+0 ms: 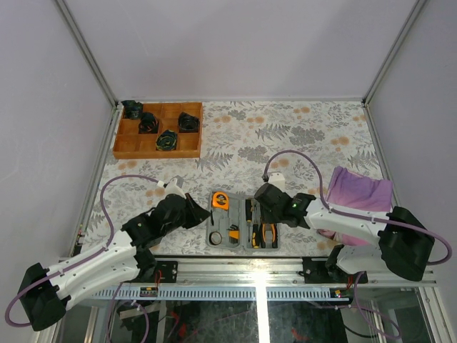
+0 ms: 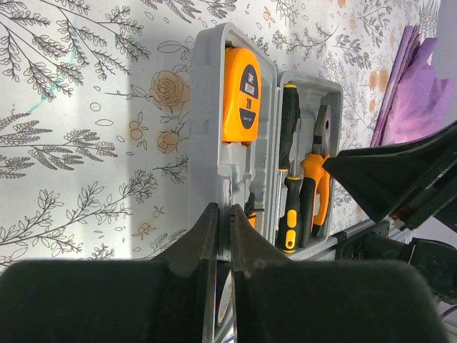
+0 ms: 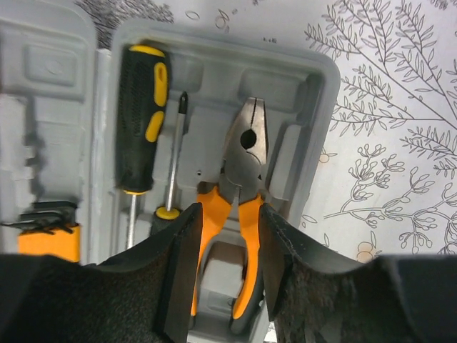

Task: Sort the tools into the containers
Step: Adjust the pliers in the storage box.

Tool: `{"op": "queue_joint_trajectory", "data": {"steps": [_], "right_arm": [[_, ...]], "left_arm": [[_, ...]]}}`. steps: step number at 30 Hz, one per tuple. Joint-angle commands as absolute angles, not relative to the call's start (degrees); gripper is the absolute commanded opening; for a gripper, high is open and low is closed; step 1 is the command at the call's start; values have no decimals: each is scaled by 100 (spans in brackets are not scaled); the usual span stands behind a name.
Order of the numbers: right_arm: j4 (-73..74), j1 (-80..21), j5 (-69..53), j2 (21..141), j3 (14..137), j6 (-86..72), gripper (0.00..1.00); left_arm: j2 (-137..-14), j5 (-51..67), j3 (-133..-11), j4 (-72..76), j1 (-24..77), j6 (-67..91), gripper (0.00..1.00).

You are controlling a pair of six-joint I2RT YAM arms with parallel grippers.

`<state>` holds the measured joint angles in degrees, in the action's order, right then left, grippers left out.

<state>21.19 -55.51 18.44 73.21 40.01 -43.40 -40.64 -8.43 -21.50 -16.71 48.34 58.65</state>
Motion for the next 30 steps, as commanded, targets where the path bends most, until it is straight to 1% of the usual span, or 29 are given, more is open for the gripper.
{"op": "queue_joint_trajectory", "data": {"steps": [1, 4, 10, 17, 24, 27, 30], "right_arm": [[2346, -5478, 1648, 7623, 4222, -4185, 44], [2469, -5481, 1573, 7782, 4237, -4202, 42], [2716, -5468, 1704, 7923, 4194, -4324, 31], [2796, -5430, 1611, 7790, 3988, -4424, 27], [2475, -5345, 1249, 7739, 3788, -4299, 28], [2175, -5344, 1285, 7155, 3777, -4083, 33], [1949, -5347, 1755, 6392, 3657, -3993, 39]], "left_arm": [[-4061, -932, -2206, -1483, 4821, 5831, 0], [-4050, -954, -2209, -1523, 4825, 5827, 0], [-4020, -995, -2240, -1617, 4825, 5842, 0], [-3895, -1124, -2252, -1841, 4826, 5915, 0], [-3917, -1095, -2247, -1820, 4825, 5918, 0], [-3981, -1091, -2282, -1811, 4825, 5882, 0], [-4079, -1053, -2294, -1770, 4826, 5863, 0]]}}
